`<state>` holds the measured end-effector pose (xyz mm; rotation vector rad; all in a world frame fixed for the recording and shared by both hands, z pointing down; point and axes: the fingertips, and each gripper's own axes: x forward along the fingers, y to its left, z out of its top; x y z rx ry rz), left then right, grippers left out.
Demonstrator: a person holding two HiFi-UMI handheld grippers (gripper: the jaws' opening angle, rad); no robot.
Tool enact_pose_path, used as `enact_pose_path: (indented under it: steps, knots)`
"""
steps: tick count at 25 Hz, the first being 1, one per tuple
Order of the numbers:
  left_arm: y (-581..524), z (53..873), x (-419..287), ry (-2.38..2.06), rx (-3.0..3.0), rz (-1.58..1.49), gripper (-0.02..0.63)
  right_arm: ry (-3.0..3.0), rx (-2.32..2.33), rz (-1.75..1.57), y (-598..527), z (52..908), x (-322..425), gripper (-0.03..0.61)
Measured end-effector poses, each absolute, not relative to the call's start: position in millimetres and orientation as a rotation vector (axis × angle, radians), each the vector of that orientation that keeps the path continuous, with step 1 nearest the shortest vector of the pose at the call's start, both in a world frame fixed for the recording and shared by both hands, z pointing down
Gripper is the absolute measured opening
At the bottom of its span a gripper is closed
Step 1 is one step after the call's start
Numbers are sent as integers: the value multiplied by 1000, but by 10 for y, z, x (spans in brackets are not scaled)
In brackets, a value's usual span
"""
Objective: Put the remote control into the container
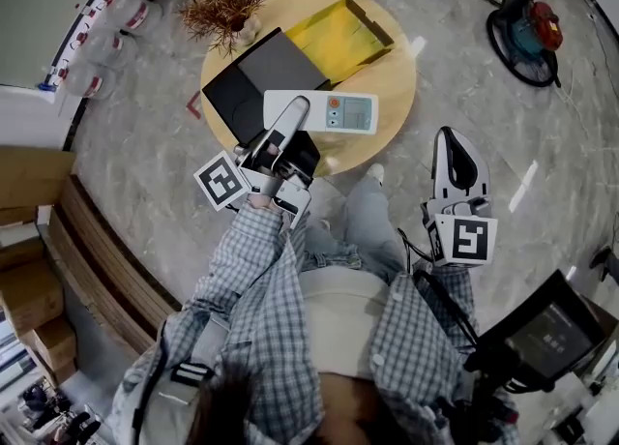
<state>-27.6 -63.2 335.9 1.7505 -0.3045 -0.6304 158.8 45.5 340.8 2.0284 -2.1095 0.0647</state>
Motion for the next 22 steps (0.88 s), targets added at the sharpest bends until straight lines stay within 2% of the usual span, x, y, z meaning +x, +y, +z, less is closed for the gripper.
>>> enact_pose_path:
  steps: [11,22]
  knots:
    - [-1130,3473,364,-411,1722,-681,97,-2240,1797,119,-285,3571,2235,5]
    - [-1357,3491,535,-523,1709,-750,97,-2368,1619,89,-677,3549,2317,5]
